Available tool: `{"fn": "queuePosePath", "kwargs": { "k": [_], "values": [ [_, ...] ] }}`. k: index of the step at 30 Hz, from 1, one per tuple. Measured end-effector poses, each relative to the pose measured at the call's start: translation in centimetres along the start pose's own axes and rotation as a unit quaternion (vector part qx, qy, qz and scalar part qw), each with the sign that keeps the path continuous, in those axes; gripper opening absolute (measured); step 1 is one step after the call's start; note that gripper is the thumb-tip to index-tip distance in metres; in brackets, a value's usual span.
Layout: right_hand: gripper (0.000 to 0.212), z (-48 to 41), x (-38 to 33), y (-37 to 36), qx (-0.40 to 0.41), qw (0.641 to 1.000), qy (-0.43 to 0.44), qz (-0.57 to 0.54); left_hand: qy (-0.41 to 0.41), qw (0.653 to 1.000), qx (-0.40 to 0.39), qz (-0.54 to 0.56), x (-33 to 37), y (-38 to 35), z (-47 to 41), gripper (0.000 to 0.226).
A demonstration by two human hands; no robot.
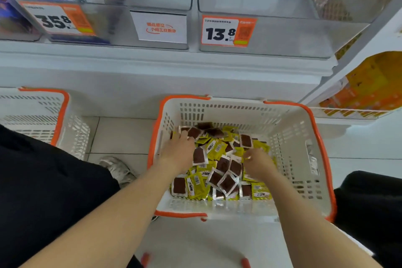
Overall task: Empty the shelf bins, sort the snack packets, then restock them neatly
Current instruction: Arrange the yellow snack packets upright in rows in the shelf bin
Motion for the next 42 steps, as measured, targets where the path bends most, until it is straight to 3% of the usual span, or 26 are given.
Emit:
{"fn": "queuePosePath", "kwargs": {
  "k": [3, 6, 10, 13, 16, 21, 24, 26, 28, 29, 30, 35, 39, 42],
  "values": [
    [0.026, -2.3, -0.1, -0.4, 0.025, 0.999, 0.001, -0.047, 0.009, 0.992, 0.032, 0.120, 1.7, -1.5, -1.8, 0.030],
    [0.028, -4.5, -1.8, -1.4, 0.052, 0.992, 0.011, -0.113, -0.011, 0.990, 0.069, 0.122, 3.7, -2.1, -3.8, 0.037],
    [0.048, -5.8, -4.8, -3.9, 0.037, 0.992, 0.081, -0.092, -0.006, 0.992, -0.030, 0.121, 4.1, -3.7, -6.4, 0.068],
    [0.059, -6.4, -5.7, -4.6, 0.045, 0.995, 0.046, -0.081, -0.012, 0.995, -0.067, 0.075, 3.8, -4.3, -7.8, 0.050],
    [0.055, -7.0, -6.1, -4.4, 0.023, 0.994, 0.036, -0.096, 0.018, 0.992, -0.070, 0.107, 3.0, -4.2, -8.8, 0.048],
    [0.041, -8.9, -6.0, -1.7, -0.150, 0.984, 0.099, -0.015, 0.080, 0.987, 0.005, 0.136, 2.7, -2.9, -8.2, 0.014],
    [0.008, -9.3, -5.5, 1.7, -0.172, 0.979, 0.102, -0.028, 0.103, 0.972, 0.041, 0.206, 2.2, -1.5, -7.4, 0.004],
    [0.025, -9.3, -5.4, 3.5, -0.165, 0.981, 0.079, -0.059, 0.109, 0.955, 0.046, 0.270, 1.8, 0.0, -6.8, 0.006],
    [0.006, -8.7, -5.6, 4.7, -0.161, 0.979, 0.052, -0.111, 0.122, 0.924, 0.042, 0.360, 1.6, 1.8, -6.0, 0.011],
    [0.021, -8.7, -5.7, 5.0, -0.149, 0.976, 0.046, -0.152, 0.122, 0.911, 0.042, 0.391, 1.5, 2.8, -5.5, 0.012],
    [0.032, -8.4, -6.1, 5.4, -0.131, 0.973, 0.050, -0.183, 0.118, 0.904, 0.043, 0.410, 1.5, 3.9, -5.1, 0.014],
    [0.019, -4.7, -11.1, 9.0, -0.026, 0.955, 0.153, -0.254, 0.062, 0.896, 0.067, 0.434, 1.7, 10.1, -3.0, 0.020],
    [0.021, -2.3, -14.5, 12.9, -0.058, 0.921, 0.190, -0.336, -0.027, 0.900, 0.087, 0.427, 1.5, 15.2, -1.1, 0.038],
    [0.034, -0.8, -16.1, 16.7, -0.125, 0.888, 0.220, -0.384, -0.078, 0.911, 0.115, 0.389, 1.1, 19.5, 0.3, 0.047]
  ]
}}
Point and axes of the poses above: each hand's wrist, its own z-axis away from the middle knuckle, its own y-axis out of the back of the hand, x = y × z, the point moved 5 cm from there along -z, towards the middle knuckle, and after that the axes turned 9 degrees about y, right-handed, at the moved point
